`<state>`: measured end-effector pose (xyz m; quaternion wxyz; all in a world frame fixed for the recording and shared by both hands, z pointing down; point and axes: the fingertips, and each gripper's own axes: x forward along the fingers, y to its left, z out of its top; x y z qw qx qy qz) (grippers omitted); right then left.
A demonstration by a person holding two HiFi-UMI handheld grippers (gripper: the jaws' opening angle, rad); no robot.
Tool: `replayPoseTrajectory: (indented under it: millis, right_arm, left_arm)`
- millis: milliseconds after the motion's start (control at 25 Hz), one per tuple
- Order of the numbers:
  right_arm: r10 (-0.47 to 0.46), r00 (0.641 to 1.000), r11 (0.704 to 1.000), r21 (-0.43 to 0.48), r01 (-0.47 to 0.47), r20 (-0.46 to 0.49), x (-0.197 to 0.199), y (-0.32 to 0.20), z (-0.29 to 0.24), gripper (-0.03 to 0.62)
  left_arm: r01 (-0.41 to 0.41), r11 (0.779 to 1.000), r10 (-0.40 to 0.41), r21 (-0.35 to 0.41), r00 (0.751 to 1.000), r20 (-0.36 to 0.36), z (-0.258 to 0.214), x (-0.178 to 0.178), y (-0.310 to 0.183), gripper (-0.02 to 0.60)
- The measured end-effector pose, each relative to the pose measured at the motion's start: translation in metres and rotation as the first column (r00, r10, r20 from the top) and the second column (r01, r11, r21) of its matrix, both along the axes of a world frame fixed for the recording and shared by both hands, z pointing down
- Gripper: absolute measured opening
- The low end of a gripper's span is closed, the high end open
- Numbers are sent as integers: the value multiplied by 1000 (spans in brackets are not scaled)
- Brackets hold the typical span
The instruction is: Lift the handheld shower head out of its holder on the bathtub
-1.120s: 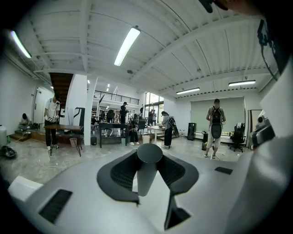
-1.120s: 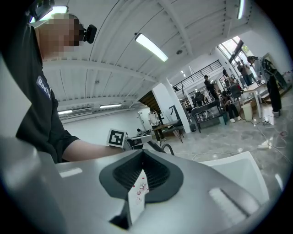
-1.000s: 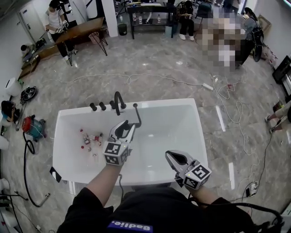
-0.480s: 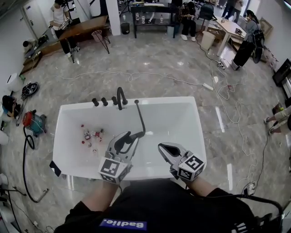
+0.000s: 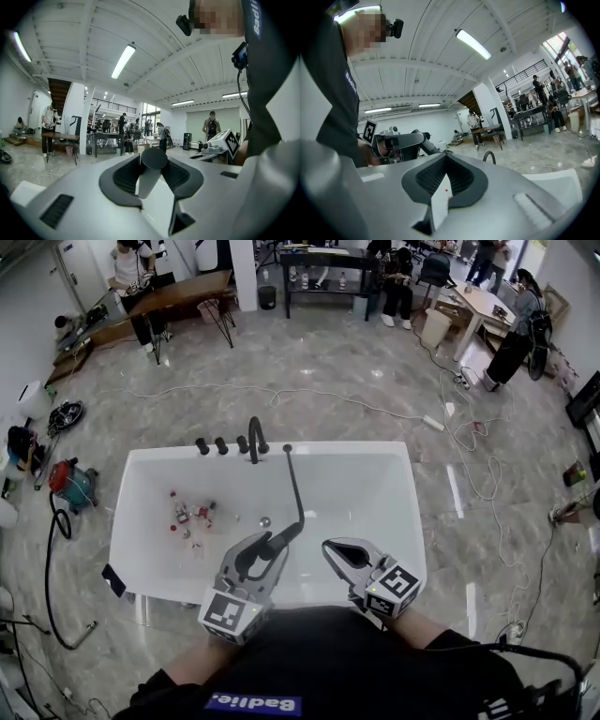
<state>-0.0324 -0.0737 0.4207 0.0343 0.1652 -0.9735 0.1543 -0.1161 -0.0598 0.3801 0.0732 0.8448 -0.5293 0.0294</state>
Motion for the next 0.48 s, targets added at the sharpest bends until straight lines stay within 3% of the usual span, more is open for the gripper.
replayPoseTrajectory:
  millis: [480]
  right_arm:
    - [-40, 999, 998, 58, 41, -19, -9, 19, 0, 2]
  left_arm:
    - [-34, 999, 35, -18, 997, 64, 19, 18, 15, 135]
